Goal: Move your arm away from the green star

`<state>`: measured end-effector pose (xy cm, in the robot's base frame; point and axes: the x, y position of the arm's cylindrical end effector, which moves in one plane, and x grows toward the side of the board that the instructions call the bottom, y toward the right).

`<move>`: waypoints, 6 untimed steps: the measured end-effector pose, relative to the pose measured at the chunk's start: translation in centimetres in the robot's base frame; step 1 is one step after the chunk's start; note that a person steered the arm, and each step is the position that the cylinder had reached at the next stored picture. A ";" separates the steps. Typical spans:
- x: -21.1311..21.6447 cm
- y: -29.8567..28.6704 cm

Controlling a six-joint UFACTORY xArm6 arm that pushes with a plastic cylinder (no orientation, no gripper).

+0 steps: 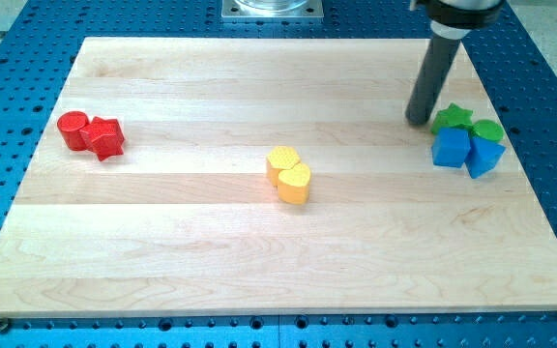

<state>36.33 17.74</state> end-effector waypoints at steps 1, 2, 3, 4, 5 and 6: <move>0.0 -6.0; 1.9 -8.5; 3.6 -8.5; 5.6 -8.4; 10.1 -8.1; 15.0 -8.1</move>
